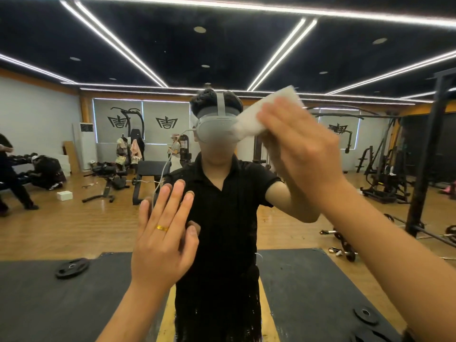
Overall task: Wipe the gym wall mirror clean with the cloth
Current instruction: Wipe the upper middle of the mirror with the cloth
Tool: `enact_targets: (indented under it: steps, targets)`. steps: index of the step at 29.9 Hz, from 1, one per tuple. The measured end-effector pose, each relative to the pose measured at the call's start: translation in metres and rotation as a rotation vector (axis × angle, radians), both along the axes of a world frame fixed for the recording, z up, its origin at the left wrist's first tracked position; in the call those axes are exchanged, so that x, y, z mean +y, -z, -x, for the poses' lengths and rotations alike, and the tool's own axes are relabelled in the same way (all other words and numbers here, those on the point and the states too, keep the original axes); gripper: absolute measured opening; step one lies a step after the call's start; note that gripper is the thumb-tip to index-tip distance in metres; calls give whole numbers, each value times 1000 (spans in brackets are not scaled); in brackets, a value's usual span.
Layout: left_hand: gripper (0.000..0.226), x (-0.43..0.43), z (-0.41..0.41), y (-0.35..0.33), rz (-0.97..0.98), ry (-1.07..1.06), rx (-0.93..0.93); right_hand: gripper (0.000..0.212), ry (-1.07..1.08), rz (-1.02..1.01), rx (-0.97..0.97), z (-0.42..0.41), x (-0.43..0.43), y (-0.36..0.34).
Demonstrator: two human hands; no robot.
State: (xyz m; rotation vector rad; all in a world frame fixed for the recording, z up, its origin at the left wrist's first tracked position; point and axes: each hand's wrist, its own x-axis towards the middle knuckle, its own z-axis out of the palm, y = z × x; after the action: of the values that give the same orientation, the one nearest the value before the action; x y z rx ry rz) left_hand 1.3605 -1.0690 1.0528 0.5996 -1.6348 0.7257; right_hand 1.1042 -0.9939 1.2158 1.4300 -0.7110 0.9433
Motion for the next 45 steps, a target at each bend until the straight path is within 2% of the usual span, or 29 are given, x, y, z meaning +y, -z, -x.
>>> enact_targets:
  steps: [4,6,8,11,14,18,21,23,27,35,45]
  targets:
    - [57,-1,1,0,-2,4,0,42,-39,71,-242,14,14,-19]
    - [57,0,2,0,-5,2,4,41,-76,50,-308,2,8,-10]
    - [56,0,2,0,-4,-3,5,29,-63,11,-273,-13,-1,10]
    - [55,0,3,1,2,-21,9,33,-55,-52,-46,-23,-7,40]
    - [55,0,4,1,13,-40,9,31,-62,-68,92,-3,0,27]
    - [55,1,5,0,13,-34,16,29,-41,-5,-83,38,15,-12]
    - [54,1,7,0,17,-49,12,30,-75,3,-173,47,20,-2]
    - [54,1,5,0,5,-61,11,28,-82,-10,-169,44,14,23]
    - [54,2,7,2,-5,-70,23,39,-95,-78,-125,44,7,54]
    - [53,0,6,4,-4,-65,22,30,-175,-87,-189,32,12,57]
    - [56,6,8,3,-48,18,54,36,-111,-83,-231,37,12,51]
